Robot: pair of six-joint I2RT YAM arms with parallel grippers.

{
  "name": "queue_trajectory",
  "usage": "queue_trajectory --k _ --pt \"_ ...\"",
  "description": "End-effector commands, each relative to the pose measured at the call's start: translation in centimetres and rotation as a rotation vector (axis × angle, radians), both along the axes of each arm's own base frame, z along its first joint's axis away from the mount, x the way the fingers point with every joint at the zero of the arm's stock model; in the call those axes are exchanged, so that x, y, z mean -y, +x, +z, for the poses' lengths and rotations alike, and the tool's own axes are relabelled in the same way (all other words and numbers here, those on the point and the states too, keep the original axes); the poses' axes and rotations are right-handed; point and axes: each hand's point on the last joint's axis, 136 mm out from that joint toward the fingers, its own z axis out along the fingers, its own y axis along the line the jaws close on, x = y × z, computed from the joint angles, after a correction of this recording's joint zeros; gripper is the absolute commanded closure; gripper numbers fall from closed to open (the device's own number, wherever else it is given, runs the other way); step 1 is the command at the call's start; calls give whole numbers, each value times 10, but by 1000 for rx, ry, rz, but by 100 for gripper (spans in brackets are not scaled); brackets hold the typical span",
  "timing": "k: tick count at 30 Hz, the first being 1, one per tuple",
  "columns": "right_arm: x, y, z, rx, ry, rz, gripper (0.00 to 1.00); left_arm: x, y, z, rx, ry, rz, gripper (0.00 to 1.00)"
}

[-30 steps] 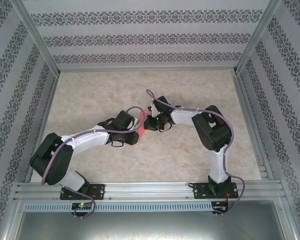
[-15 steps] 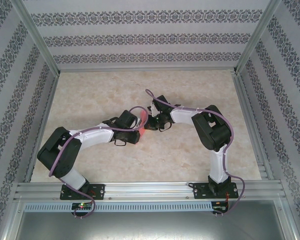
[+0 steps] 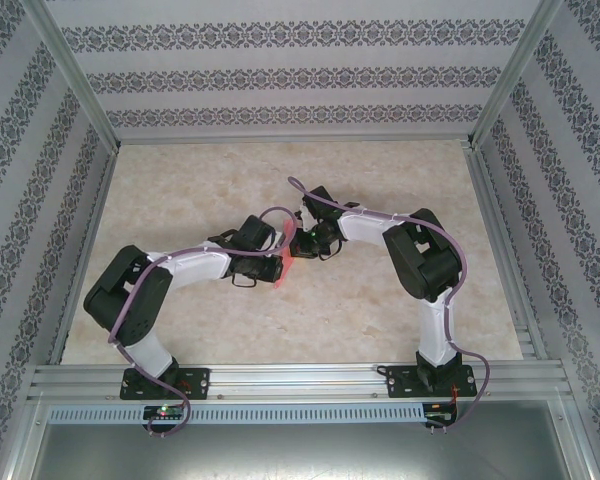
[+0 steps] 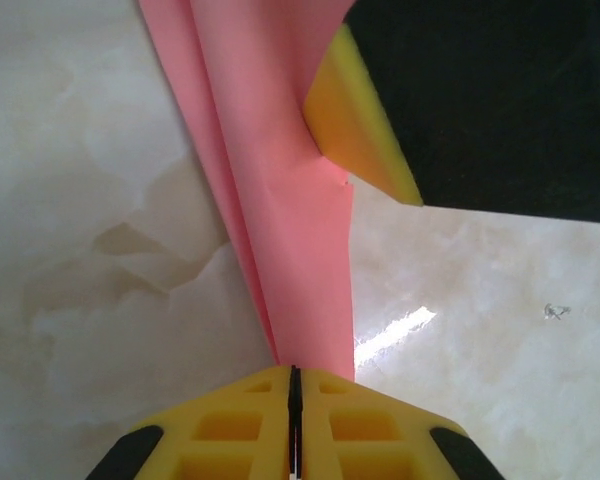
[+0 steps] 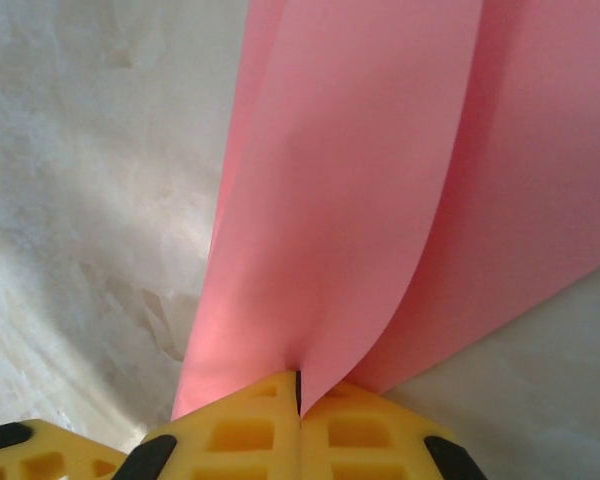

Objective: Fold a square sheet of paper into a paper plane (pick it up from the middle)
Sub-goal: Fold the wing for the fifth time at the center of the table.

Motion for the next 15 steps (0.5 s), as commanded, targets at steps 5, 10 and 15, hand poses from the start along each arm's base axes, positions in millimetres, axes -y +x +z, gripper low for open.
queue_trajectory --k 5,10,15 --pt "12 -8 -24 -43 -103 1 97 11 5 1 -16 -54 -9 91" --pt "10 -8 -24 -45 -100 -5 97 12 5 -2 -23 -61 -7 91" --pt "10 -10 -27 -52 -102 -16 97 14 6 -4 -26 -63 -6 91"
